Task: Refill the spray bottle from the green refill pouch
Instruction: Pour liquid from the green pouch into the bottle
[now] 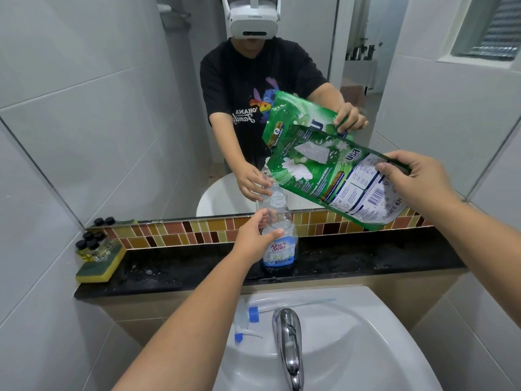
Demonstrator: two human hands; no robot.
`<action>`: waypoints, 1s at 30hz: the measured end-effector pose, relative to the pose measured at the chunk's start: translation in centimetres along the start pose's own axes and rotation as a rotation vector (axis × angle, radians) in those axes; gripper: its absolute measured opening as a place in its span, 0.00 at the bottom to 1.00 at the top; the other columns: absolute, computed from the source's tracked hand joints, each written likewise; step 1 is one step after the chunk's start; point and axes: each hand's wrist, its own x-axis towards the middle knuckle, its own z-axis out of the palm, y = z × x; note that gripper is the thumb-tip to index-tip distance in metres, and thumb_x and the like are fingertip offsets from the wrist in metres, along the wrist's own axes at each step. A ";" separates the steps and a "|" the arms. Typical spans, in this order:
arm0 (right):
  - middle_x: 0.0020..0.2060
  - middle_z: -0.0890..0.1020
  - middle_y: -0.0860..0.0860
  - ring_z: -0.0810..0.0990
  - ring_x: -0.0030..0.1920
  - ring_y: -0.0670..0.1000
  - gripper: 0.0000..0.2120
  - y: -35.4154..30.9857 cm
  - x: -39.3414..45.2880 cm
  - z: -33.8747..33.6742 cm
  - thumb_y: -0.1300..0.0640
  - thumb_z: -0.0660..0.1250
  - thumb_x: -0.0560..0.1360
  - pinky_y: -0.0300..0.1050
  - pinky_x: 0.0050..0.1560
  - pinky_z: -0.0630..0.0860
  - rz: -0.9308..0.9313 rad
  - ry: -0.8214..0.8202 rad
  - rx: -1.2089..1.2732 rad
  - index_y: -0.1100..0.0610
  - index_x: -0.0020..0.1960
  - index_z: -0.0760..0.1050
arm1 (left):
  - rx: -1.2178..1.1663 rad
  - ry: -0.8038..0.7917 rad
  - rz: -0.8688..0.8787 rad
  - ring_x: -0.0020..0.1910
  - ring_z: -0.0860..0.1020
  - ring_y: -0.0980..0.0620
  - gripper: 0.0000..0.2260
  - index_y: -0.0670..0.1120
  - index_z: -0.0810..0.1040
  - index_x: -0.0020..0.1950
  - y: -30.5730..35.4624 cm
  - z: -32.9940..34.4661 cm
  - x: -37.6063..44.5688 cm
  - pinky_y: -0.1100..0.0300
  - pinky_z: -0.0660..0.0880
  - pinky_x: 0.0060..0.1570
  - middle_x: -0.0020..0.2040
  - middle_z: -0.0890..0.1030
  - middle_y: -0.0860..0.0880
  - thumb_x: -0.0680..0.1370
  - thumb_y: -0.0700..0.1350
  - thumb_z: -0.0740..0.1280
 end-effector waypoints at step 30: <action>0.37 0.85 0.44 0.83 0.37 0.44 0.08 2.3 -1.3 1.1 0.56 0.67 0.76 0.45 0.38 0.78 0.091 -0.008 0.194 0.43 0.43 0.81 | -0.005 0.006 -0.012 0.61 0.74 0.55 0.21 0.60 0.72 0.62 -0.2 0.1 0.1 0.60 0.75 0.49 0.61 0.78 0.55 0.73 0.49 0.75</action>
